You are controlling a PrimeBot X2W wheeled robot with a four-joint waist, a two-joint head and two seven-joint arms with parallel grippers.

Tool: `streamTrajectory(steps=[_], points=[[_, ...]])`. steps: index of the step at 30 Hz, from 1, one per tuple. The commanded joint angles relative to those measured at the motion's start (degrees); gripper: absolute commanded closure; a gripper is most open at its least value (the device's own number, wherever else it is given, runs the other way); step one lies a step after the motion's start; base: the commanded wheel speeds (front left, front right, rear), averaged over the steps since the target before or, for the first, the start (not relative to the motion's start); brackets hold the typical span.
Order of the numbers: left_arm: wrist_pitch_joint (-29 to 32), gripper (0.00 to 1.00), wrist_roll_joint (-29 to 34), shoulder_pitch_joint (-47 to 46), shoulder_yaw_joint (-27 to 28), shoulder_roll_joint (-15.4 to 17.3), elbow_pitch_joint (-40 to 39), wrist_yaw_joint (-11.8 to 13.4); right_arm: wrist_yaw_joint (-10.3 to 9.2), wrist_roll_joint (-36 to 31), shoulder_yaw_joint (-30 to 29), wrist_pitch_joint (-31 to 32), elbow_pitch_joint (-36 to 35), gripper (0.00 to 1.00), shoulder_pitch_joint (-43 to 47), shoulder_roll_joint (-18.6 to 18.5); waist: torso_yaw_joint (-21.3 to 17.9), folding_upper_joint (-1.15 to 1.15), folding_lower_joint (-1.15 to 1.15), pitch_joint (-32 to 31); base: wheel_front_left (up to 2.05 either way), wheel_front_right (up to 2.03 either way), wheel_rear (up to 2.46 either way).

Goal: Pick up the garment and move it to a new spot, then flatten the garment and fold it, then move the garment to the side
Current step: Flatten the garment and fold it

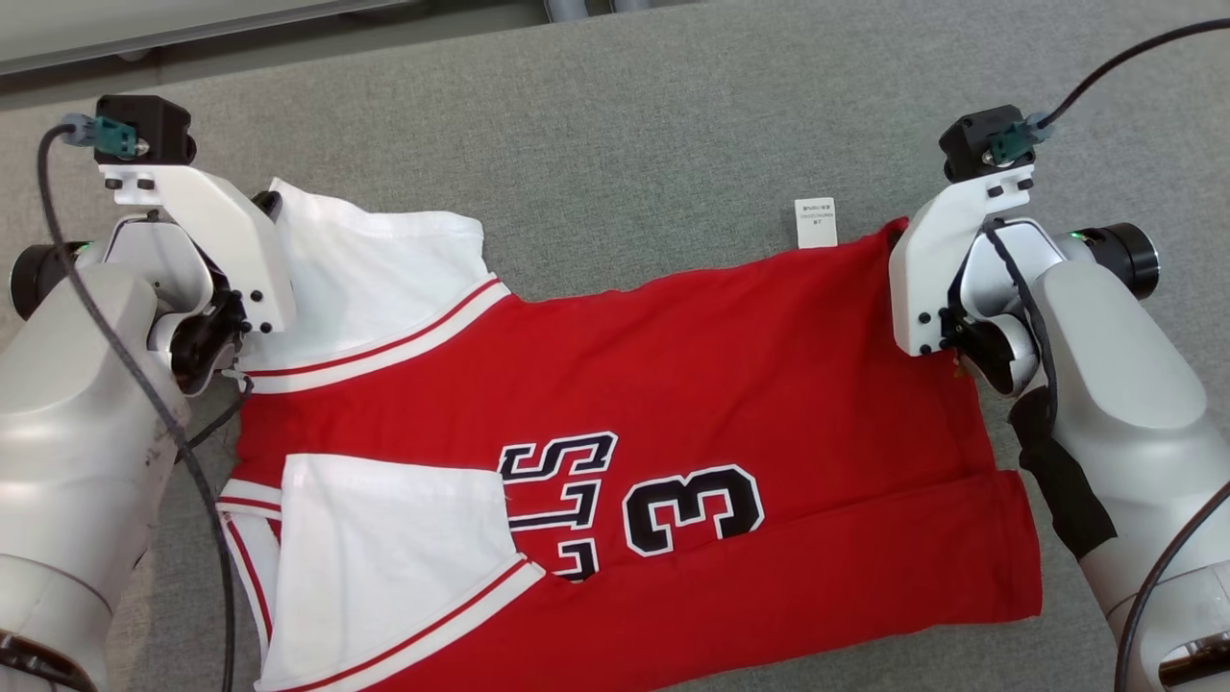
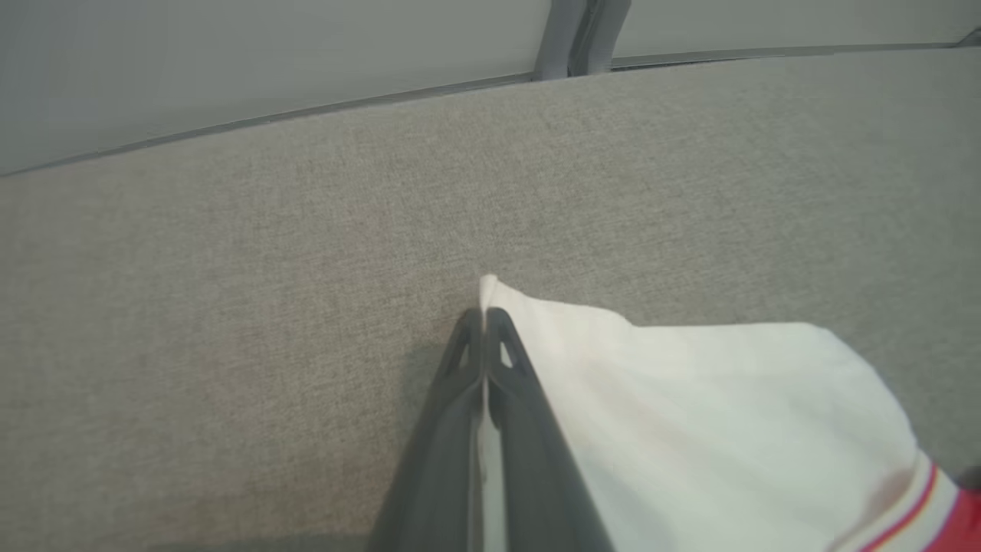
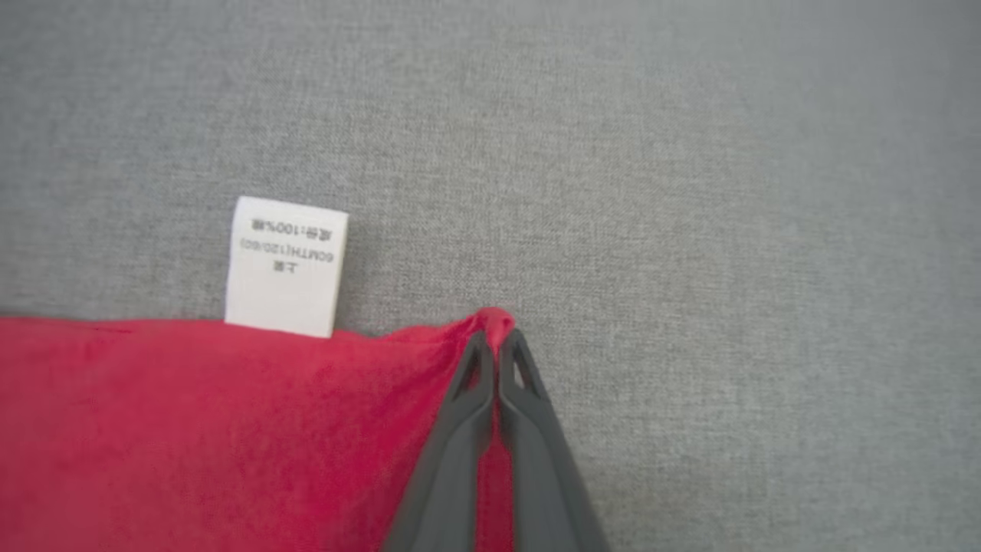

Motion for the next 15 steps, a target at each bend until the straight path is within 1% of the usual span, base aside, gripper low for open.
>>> streamTrajectory(steps=[1, 6, 8, 10, 15], points=[[-0.7, 1.00, -1.1, 0.5, 0.7, 0.6, -0.2, -0.6, 0.01, 0.7, 0.2, -0.7, 0.3, 1.00, 0.4, -0.2, -0.1, 0.00, 0.00, -0.4, 0.00, 0.00, 0.00], [-2.2, 1.00, -5.9, 3.4, 4.0, 0.8, -2.6, -3.1, 0.01, 3.4, 1.9, -3.2, -0.1, 1.00, 2.4, -1.3, 0.1, 0.00, 0.00, -2.7, 0.00, 0.00, 0.00], [-2.4, 1.00, -7.8, 5.2, 4.7, 1.3, -4.8, -3.7, 0.01, 5.6, 2.5, -3.6, -0.7, 1.00, 3.8, -1.4, 0.5, 0.00, 0.00, -3.8, 0.00, 0.00, 0.00], [-1.7, 1.00, -10.7, 7.9, 6.0, 1.3, -7.9, -4.1, 0.01, 7.3, 3.4, -3.9, -1.8, 1.00, 5.0, -2.5, 1.1, 0.00, 0.00, -5.0, 0.00, 0.00, 0.00], [-1.1, 1.00, -14.0, 15.5, 6.7, 5.0, -17.7, -4.5, 0.01, 10.6, 5.8, -4.4, -5.1, 1.00, 9.3, -5.6, 2.7, 0.00, 0.00, -8.0, 0.00, 0.00, 0.00]])
